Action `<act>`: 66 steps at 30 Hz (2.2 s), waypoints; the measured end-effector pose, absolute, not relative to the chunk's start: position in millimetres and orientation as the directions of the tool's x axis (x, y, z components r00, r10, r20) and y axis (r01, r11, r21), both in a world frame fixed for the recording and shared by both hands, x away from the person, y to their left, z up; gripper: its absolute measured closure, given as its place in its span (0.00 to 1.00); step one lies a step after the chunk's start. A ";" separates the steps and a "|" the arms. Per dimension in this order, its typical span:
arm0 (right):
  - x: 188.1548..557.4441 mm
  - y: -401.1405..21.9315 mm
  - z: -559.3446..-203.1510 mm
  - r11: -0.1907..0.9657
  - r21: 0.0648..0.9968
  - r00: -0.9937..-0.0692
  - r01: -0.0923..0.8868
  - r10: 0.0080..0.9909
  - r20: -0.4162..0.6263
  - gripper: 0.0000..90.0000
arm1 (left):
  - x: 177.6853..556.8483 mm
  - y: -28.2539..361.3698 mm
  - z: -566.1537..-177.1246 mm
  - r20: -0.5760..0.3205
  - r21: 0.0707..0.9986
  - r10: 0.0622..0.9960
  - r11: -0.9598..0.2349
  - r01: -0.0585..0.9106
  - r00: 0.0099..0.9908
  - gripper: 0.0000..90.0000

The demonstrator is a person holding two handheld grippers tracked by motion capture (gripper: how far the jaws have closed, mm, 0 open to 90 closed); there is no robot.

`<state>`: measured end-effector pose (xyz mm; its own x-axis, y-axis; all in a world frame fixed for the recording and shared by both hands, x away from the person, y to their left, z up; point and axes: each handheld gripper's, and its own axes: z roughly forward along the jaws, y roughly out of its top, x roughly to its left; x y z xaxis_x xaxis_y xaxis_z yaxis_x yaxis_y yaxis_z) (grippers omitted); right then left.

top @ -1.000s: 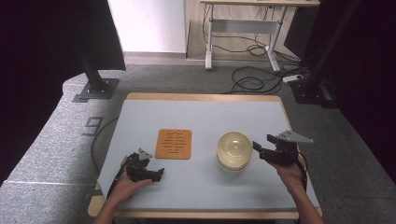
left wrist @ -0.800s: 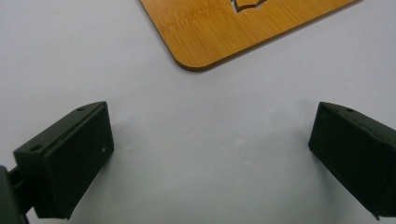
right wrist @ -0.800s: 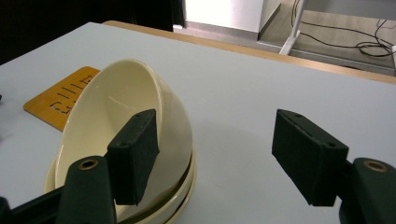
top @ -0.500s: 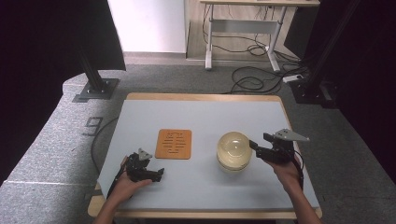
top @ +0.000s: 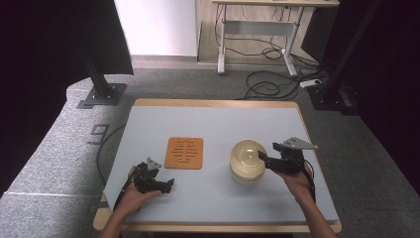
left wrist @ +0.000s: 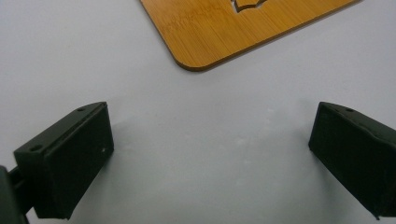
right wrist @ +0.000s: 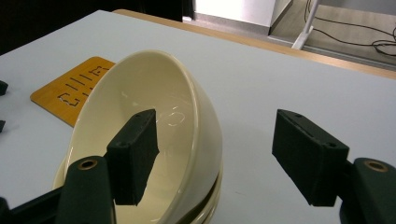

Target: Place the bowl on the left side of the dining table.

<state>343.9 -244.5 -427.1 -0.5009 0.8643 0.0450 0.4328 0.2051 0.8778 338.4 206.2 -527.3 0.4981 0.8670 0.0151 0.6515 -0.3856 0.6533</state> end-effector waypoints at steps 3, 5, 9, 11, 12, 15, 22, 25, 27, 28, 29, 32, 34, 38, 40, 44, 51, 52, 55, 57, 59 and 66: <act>345.8 -242.2 -428.6 0.208 0.875 -0.503 0.438 0.863 0.047 0.34 | 338.2 206.0 -527.4 0.017 0.655 0.867 -0.385 0.650 0.497 0.00; 347.0 -240.3 -429.7 0.212 0.872 -0.507 0.441 0.861 0.047 0.34 | 338.1 206.0 -527.3 0.017 0.655 0.868 -0.385 0.650 0.497 0.00; 349.3 -235.4 -431.2 0.218 0.869 -0.508 0.444 0.860 0.043 0.34 | 338.1 206.0 -527.3 0.017 0.655 0.867 -0.386 0.650 0.497 0.00; 350.7 -232.4 -431.5 0.227 0.866 -0.512 0.445 0.858 0.038 0.34 | 338.1 206.0 -527.3 0.016 0.655 0.868 -0.385 0.650 0.497 0.00; 351.5 -230.7 -431.9 0.230 0.866 -0.513 0.445 0.858 0.035 0.34 | 338.1 205.9 -527.4 0.016 0.655 0.868 -0.384 0.650 0.496 0.00; 355.2 -227.2 -433.6 0.237 0.861 -0.514 0.450 0.857 0.033 0.34 | 338.1 206.0 -527.3 0.017 0.655 0.868 -0.385 0.650 0.497 0.00; 364.0 -222.4 -438.8 0.236 0.855 -0.512 0.463 0.858 0.040 0.34 | 338.3 206.2 -527.3 0.014 0.653 0.867 -0.385 0.652 0.498 0.00; 365.4 -221.4 -439.9 0.237 0.853 -0.512 0.465 0.858 0.041 0.34 | 338.4 206.3 -527.4 0.014 0.653 0.868 -0.384 0.652 0.497 0.00; 366.4 -219.6 -441.1 0.236 0.852 -0.511 0.467 0.859 0.042 0.34 | 338.4 206.3 -527.3 0.014 0.653 0.868 -0.385 0.653 0.497 0.00; 366.6 -219.1 -441.3 0.238 0.851 -0.512 0.468 0.858 0.042 0.34 | 338.4 206.3 -527.3 0.014 0.653 0.868 -0.384 0.653 0.497 0.00; 366.6 -218.4 -441.7 0.239 0.851 -0.512 0.467 0.858 0.041 0.34 | 338.4 206.3 -527.4 0.014 0.653 0.868 -0.384 0.652 0.497 0.00; 366.4 -217.4 -442.2 0.243 0.849 -0.510 0.469 0.859 0.035 0.34 | 338.4 206.3 -527.3 0.014 0.653 0.868 -0.384 0.653 0.497 0.00; 366.4 -217.1 -442.8 0.245 0.846 -0.506 0.474 0.862 0.034 0.34 | 338.5 206.3 -527.3 0.013 0.653 0.868 -0.384 0.653 0.497 0.00; 367.2 -216.8 -444.6 0.249 0.841 -0.499 0.480 0.866 0.028 0.35 | 338.6 206.3 -527.4 0.011 0.653 0.868 -0.382 0.654 0.496 0.00; 367.6 -215.8 -445.5 0.258 0.840 -0.501 0.478 0.865 0.019 0.35 | 338.7 206.3 -527.4 0.010 0.653 0.868 -0.382 0.655 0.496 0.00; 368.1 -213.9 -446.8 0.266 0.837 -0.503 0.479 0.864 0.014 0.35 | 338.7 206.3 -527.4 0.011 0.653 0.868 -0.382 0.654 0.496 0.00; 369.1 -211.4 -448.8 0.266 0.834 -0.501 0.483 0.865 0.015 0.35 | 338.7 206.2 -527.4 0.011 0.652 0.869 -0.382 0.655 0.495 0.00; 368.9 -210.9 -448.9 0.266 0.833 -0.500 0.484 0.866 0.014 0.35 | 338.7 206.2 -527.4 0.011 0.652 0.869 -0.382 0.655 0.495 0.00; 369.0 -209.8 -449.5 0.272 0.831 -0.503 0.484 0.864 0.010 0.35 | 338.7 206.2 -527.4 0.011 0.652 0.869 -0.382 0.655 0.495 0.00; 369.0 -208.8 -449.9 0.273 0.831 -0.502 0.484 0.865 0.008 0.36 | 338.7 206.2 -527.4 0.011 0.653 0.869 -0.381 0.655 0.495 0.00; 369.2 -208.3 -450.0 0.274 0.830 -0.501 0.486 0.865 0.007 0.36 | 338.8 206.2 -527.4 0.011 0.652 0.869 -0.382 0.655 0.495 0.00; 370.5 -203.7 -450.9 0.292 0.826 -0.496 0.482 0.868 -0.017 0.37 | 338.8 206.2 -527.4 0.011 0.652 0.869 -0.382 0.655 0.496 0.00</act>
